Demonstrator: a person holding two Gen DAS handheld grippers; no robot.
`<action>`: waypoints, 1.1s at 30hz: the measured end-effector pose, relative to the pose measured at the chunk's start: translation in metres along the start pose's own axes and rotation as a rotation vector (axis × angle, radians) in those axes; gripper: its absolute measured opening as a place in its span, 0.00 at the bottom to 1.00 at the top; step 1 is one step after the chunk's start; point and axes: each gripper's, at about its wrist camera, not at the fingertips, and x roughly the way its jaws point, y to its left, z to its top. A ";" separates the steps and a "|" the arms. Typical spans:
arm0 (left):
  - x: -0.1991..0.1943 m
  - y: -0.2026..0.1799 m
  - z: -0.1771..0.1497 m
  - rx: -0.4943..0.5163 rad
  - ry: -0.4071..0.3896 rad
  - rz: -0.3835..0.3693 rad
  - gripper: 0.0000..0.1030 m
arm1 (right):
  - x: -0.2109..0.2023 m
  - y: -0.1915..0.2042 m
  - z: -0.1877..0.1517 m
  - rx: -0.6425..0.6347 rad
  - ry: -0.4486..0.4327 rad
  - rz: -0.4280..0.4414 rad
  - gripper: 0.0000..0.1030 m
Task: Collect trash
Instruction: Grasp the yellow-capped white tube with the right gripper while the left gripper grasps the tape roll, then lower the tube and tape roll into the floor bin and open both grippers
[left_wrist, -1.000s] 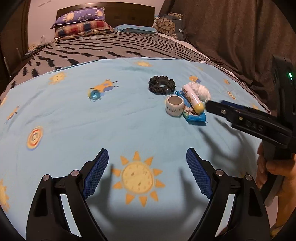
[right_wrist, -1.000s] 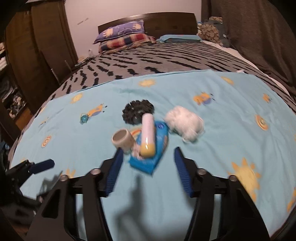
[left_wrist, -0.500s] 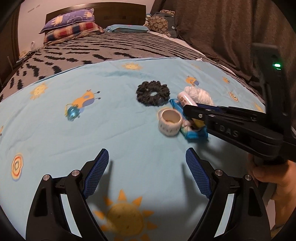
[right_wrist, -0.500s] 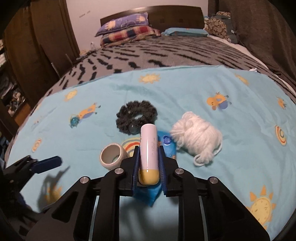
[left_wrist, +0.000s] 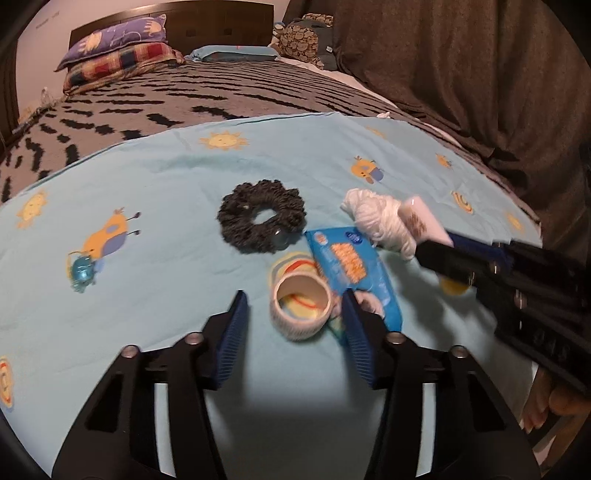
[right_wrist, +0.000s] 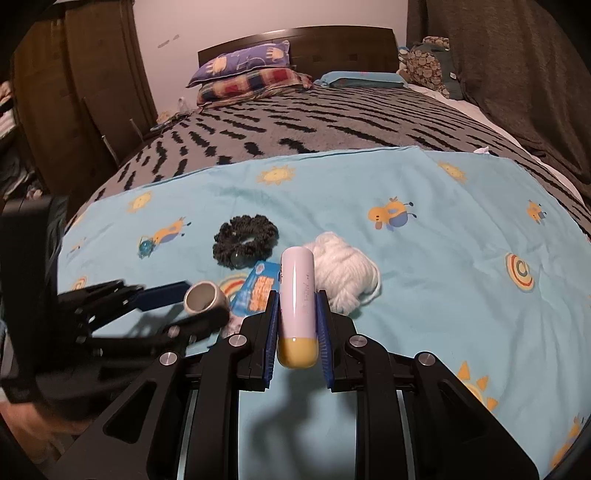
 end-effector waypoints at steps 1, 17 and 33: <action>0.000 -0.001 0.001 0.003 0.000 -0.007 0.32 | 0.000 0.000 -0.001 -0.002 0.001 0.000 0.20; -0.097 -0.022 -0.040 0.038 -0.057 0.033 0.31 | -0.073 0.025 -0.031 -0.031 -0.035 -0.015 0.20; -0.202 -0.059 -0.165 0.022 -0.082 -0.004 0.31 | -0.163 0.066 -0.132 -0.030 -0.014 0.007 0.20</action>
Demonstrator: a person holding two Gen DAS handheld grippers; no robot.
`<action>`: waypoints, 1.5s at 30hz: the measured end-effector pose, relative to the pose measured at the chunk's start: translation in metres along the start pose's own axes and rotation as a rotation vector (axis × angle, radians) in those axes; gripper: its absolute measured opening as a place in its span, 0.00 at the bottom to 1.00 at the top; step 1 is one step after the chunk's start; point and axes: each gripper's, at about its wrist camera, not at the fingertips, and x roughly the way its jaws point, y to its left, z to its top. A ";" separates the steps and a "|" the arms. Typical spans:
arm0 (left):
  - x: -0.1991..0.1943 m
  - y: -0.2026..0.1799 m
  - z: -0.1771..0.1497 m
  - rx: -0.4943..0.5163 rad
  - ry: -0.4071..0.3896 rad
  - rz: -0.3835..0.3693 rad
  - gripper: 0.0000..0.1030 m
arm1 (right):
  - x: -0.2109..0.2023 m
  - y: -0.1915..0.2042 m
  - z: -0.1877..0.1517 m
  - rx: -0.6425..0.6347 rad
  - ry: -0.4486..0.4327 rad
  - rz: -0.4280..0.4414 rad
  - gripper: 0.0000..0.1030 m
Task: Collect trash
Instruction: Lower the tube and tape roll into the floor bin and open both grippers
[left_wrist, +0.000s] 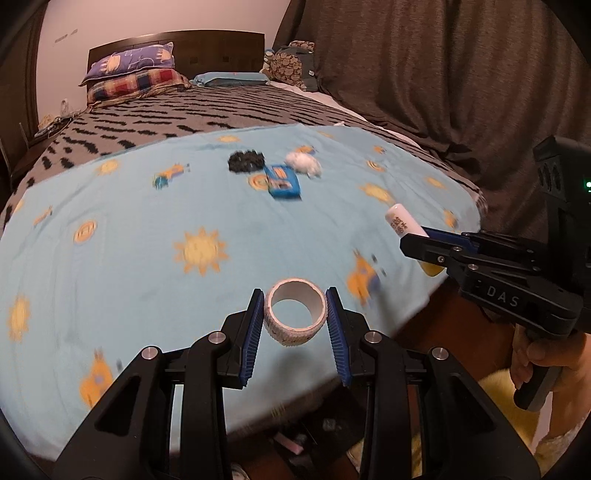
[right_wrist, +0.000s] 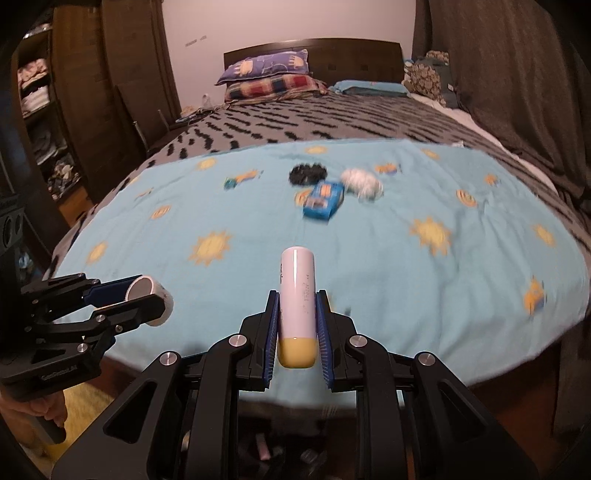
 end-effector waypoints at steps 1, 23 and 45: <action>-0.002 -0.002 -0.008 -0.003 0.003 -0.004 0.31 | -0.003 0.001 -0.008 0.005 0.003 0.000 0.20; 0.072 -0.019 -0.161 -0.084 0.272 -0.039 0.31 | 0.063 -0.004 -0.165 0.150 0.289 -0.007 0.20; 0.110 0.004 -0.190 -0.128 0.383 -0.018 0.49 | 0.088 -0.026 -0.174 0.259 0.335 0.000 0.36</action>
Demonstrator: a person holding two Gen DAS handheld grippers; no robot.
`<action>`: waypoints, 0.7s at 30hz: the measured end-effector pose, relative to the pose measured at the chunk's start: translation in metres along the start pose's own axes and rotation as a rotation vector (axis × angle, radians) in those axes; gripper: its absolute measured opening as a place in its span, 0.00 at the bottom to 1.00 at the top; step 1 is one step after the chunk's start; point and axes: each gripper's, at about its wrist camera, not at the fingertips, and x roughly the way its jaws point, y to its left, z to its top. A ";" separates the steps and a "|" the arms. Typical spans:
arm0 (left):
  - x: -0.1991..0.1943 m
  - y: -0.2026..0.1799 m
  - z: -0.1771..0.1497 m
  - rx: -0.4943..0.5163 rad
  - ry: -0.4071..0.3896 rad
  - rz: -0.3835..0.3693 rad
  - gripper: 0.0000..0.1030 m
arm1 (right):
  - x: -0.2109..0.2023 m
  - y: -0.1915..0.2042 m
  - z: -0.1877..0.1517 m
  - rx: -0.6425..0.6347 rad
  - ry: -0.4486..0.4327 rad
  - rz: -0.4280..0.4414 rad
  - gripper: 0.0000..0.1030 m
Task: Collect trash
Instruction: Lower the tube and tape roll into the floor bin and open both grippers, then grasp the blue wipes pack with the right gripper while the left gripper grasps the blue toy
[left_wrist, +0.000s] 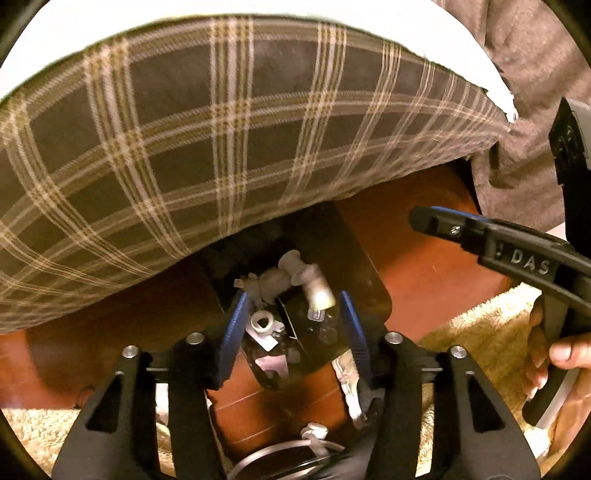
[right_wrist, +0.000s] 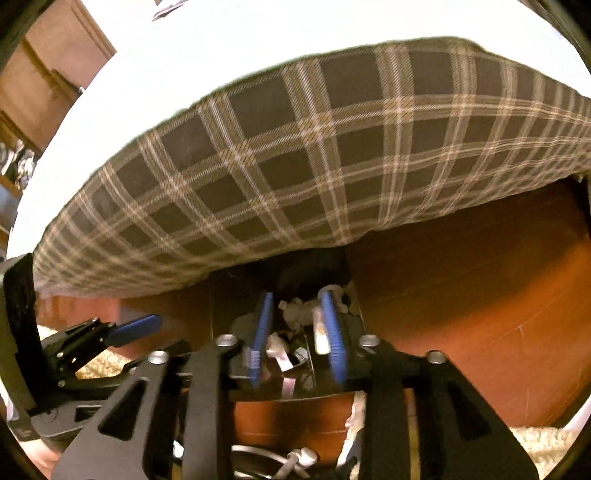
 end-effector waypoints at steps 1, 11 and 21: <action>-0.005 0.001 0.000 -0.002 -0.005 0.006 0.51 | -0.004 -0.002 0.000 0.004 -0.007 0.002 0.42; -0.110 0.002 0.032 0.008 -0.202 -0.043 0.85 | -0.091 -0.017 0.047 0.046 -0.231 0.078 0.90; -0.188 0.040 0.121 0.012 -0.418 0.145 0.92 | -0.123 0.028 0.139 -0.111 -0.374 -0.013 0.92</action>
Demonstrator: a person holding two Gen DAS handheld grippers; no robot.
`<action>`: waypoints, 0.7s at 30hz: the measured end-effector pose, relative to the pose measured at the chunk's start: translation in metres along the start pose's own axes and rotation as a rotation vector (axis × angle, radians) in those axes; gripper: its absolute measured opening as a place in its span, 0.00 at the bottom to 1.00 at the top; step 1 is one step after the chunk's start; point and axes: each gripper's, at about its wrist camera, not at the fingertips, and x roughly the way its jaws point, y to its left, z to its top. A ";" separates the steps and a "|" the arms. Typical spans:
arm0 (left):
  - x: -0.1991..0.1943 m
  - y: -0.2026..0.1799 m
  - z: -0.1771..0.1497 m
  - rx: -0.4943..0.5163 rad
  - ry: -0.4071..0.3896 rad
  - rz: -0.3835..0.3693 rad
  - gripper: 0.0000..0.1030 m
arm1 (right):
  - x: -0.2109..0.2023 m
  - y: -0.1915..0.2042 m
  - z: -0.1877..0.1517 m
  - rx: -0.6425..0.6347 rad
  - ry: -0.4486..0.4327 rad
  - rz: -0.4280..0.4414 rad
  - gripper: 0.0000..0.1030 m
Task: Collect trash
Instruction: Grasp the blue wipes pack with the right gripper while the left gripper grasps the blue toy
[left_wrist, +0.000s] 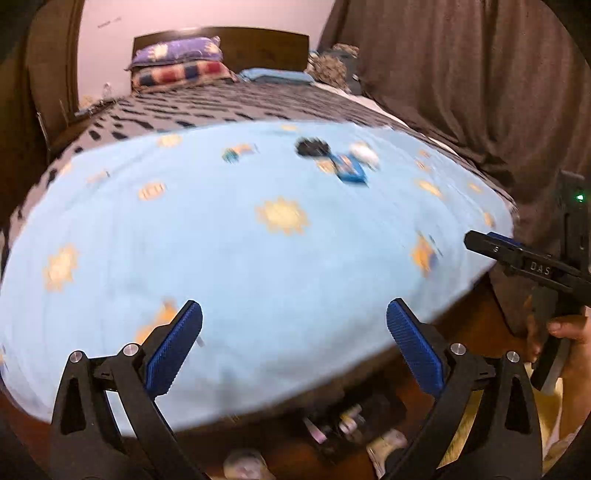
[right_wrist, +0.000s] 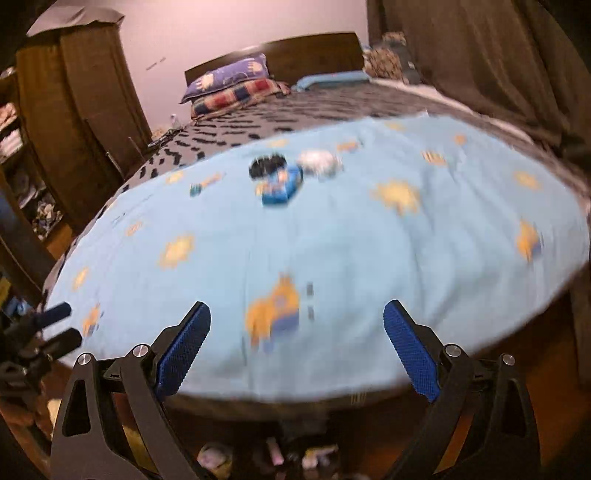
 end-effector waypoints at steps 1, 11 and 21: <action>0.006 0.002 0.007 -0.003 -0.004 0.009 0.92 | 0.006 0.004 0.004 -0.009 -0.002 -0.006 0.92; 0.078 0.049 0.073 -0.062 0.017 0.049 0.91 | 0.096 0.015 0.068 -0.016 0.051 0.000 0.92; 0.176 0.083 0.118 -0.099 0.104 0.078 0.72 | 0.174 0.032 0.097 -0.026 0.113 -0.036 0.91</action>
